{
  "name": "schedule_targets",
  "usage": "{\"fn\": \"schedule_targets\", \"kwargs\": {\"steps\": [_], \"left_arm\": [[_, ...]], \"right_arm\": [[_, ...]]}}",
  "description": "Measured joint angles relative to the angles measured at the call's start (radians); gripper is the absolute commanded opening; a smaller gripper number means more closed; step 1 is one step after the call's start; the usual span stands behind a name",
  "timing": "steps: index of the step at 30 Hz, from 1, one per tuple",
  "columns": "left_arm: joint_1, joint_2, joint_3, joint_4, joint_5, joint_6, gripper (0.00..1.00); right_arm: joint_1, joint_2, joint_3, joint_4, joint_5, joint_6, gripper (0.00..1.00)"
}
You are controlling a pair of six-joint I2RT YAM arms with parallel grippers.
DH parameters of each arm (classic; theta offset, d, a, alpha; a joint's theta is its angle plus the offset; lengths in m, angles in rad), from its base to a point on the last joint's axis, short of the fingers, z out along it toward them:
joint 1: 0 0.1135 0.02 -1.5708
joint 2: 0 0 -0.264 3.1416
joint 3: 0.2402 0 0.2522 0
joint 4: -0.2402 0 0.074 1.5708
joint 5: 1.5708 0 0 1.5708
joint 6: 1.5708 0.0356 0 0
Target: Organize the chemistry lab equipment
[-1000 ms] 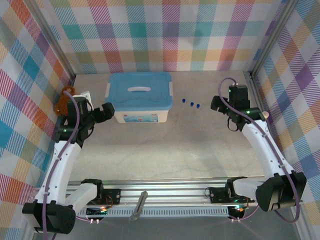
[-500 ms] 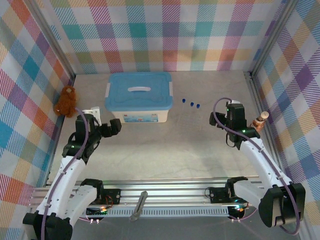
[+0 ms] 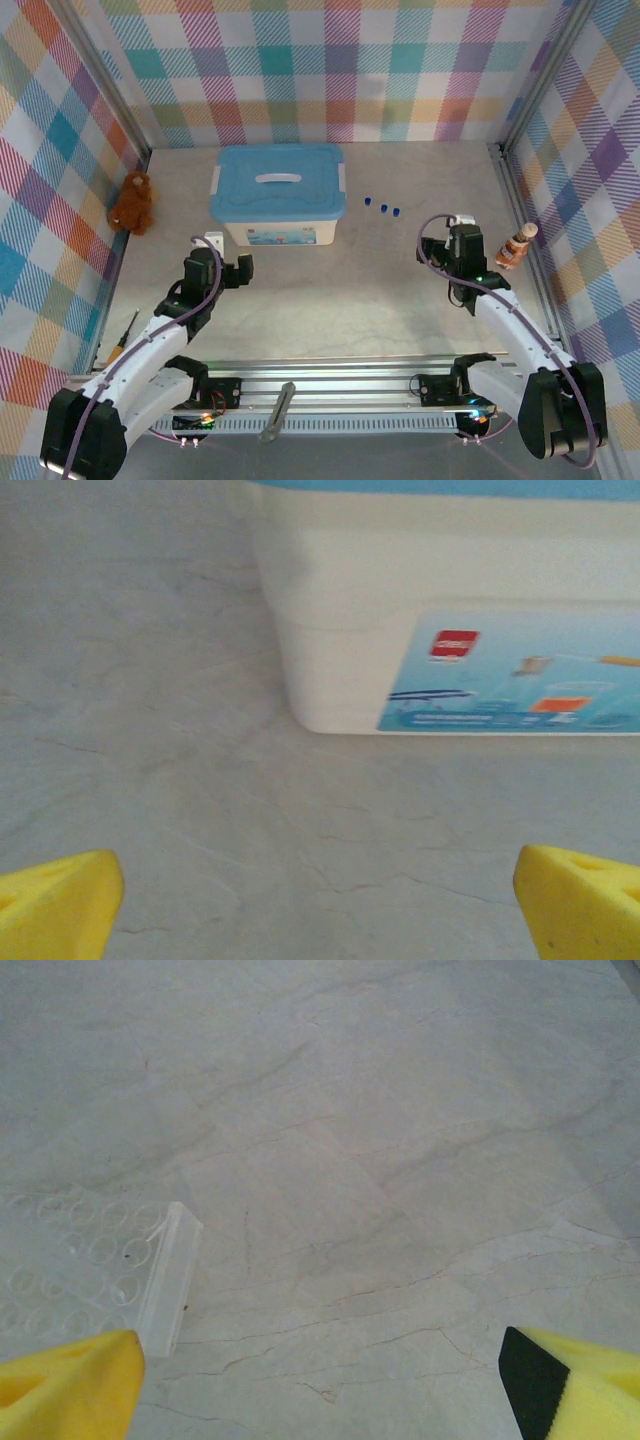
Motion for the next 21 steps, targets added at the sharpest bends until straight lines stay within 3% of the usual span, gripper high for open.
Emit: {"fn": "schedule_targets", "kwargs": {"steps": [6,21], "left_arm": [[-0.001,0.102,-0.013,0.195,-0.08,0.064,1.0],[-0.002,0.378,-0.143,0.674,-0.08,0.188,1.0]], "right_arm": [[0.006,0.013,-0.033,0.053,0.017,-0.029,0.91],[0.024,0.094,-0.119,0.319,0.022,-0.128,0.9]]}}
